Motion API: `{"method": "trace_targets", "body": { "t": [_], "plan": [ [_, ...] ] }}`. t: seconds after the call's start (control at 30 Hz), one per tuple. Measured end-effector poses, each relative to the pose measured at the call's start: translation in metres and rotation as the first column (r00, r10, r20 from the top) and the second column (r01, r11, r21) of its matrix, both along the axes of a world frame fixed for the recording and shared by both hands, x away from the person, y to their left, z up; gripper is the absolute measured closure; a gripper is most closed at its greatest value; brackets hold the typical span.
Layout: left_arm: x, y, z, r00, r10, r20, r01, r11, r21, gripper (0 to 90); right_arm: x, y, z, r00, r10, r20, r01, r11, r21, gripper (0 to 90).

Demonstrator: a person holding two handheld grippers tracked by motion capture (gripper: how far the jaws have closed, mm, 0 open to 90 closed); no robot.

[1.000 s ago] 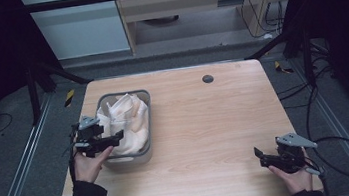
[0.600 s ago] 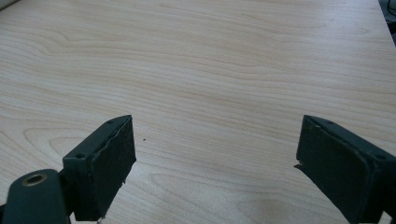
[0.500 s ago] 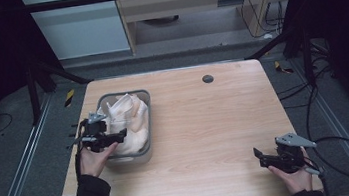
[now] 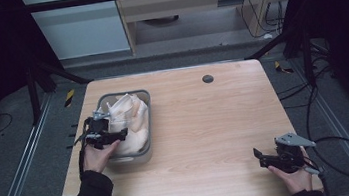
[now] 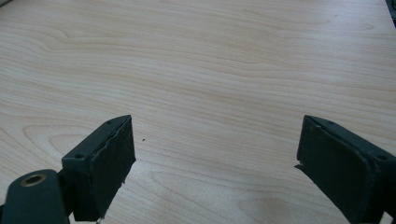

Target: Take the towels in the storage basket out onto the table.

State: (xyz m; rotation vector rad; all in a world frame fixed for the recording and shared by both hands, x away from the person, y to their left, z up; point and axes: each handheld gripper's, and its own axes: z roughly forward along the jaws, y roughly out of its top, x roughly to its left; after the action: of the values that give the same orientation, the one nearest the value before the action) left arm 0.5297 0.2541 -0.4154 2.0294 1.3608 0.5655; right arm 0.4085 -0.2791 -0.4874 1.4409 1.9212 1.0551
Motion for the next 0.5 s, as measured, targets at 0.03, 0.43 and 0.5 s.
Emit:
{"method": "trace_targets", "body": {
  "t": [0.03, 0.43, 0.5],
  "plan": [
    [0.0010, -0.0004, -0.0010, 1.0000, 0.002, -0.002, -0.002, 1.0000, 0.001, 23.4, 0.0001, 0.0000, -0.0001, 1.0000, 0.000, -0.001, 0.000, 1.000, -0.001, 11.1],
    [0.0068, -0.0011, -0.0047, 0.9989, 0.020, -0.042, -0.021, 0.9996, -0.020, 41.0, -0.0001, -0.0007, -0.0001, 1.0000, -0.002, -0.006, 0.002, 1.000, 0.007, 10.9],
    [0.0068, -0.0007, -0.0046, 0.9984, 0.026, -0.049, -0.027, 0.9995, -0.018, 44.7, -0.0002, -0.0007, -0.0001, 1.0000, -0.003, -0.007, 0.003, 1.000, 0.008, 10.9]
  ]
}}
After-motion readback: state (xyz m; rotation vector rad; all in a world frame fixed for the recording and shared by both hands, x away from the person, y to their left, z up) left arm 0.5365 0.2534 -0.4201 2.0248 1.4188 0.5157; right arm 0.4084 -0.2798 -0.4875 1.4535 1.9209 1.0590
